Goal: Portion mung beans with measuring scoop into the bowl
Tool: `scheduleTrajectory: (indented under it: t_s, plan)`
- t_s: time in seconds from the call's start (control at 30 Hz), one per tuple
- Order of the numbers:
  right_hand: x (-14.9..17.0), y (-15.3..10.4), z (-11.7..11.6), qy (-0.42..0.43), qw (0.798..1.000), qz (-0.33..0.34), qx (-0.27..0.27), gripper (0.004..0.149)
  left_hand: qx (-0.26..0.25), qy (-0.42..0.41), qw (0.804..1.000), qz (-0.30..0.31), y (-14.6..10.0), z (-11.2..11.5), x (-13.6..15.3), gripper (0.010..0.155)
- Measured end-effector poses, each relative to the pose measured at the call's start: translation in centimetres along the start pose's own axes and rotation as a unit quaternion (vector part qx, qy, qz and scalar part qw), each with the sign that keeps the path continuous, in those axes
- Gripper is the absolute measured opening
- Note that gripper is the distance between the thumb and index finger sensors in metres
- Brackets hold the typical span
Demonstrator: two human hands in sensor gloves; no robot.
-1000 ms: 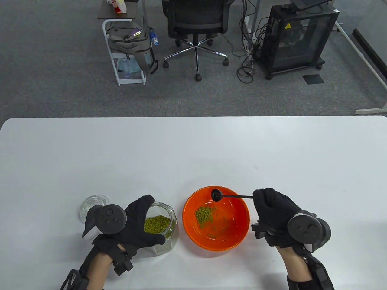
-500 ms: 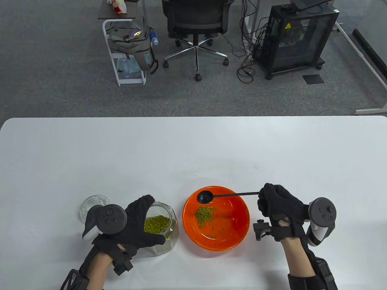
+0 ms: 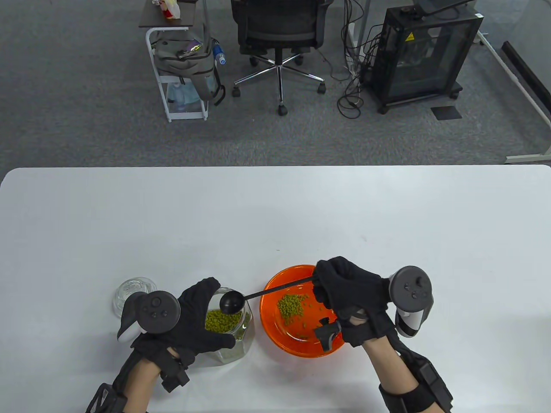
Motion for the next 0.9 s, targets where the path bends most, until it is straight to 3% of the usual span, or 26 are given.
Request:
scheduleTrajectory:
  t_s: [0.23,0.43,0.73,0.9]
  plan:
    - [-4.2,1.3,-3.2,-0.149,0.988,0.027,-0.018,0.042,0.0,-0.001,1.0,0.0,0.0,0.0,0.0,0.126]
    - [-7.4,2.5,-7.2,-0.255,0.963,0.059,-0.067,0.042,0.001,0.0,1.0,0.0,0.0,0.0,0.0,0.126]
    - [-9.7,3.6,-14.3,-0.442,0.884,0.07,-0.133,0.042,0.003,-0.001,1.0,-0.001,0.0,0.0,0.0,0.126]
    - [-9.5,3.9,-17.1,-0.493,0.851,0.081,-0.162,0.041,0.003,-0.001,1.0,-0.001,0.0,0.0,0.0,0.126]
Point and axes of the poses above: the tracker on the back of each hand, its own x axis roughly to the little-finger side, its own y axis roughly from the wrist to the fingertips, z = x × y, the point moved 5 cm from there along y, roughly from the wrist to the fingertips, and after that the axes turned 15 degrees about -x, right-handed, at the moved point
